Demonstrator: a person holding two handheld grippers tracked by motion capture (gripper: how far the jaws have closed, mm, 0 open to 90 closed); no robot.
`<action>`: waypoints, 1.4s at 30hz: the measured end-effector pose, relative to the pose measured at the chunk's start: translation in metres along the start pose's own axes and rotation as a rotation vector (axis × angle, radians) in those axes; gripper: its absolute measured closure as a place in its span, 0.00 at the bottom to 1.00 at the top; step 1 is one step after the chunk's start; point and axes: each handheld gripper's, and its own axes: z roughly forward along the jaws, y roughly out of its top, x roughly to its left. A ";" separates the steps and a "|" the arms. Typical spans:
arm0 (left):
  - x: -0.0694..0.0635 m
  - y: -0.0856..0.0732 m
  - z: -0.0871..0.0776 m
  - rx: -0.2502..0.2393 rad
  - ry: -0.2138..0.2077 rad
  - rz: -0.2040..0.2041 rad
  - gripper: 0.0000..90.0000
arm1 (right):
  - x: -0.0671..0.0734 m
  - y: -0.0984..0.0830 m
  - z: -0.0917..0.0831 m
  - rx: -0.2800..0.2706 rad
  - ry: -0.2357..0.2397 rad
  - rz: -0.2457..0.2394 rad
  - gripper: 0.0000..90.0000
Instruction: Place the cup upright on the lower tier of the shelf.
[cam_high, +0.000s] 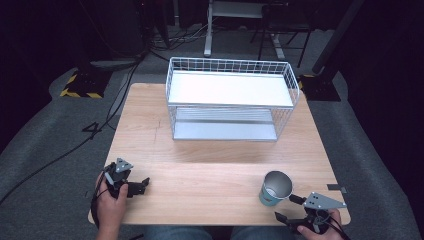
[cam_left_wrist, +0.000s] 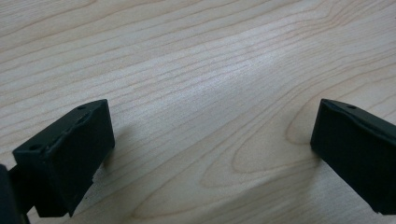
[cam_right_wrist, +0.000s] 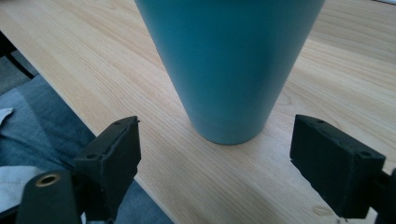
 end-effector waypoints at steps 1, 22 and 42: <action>0.000 0.000 0.000 0.000 0.000 0.000 0.00 | 0.001 -0.001 0.003 -0.007 -0.001 0.007 0.19; 0.000 0.000 0.000 0.000 0.000 0.000 0.00 | 0.012 0.007 0.040 -0.035 -0.117 0.067 0.18; 0.000 0.000 0.000 0.000 0.000 0.000 0.00 | 0.012 0.008 0.053 -0.092 -0.162 0.071 0.23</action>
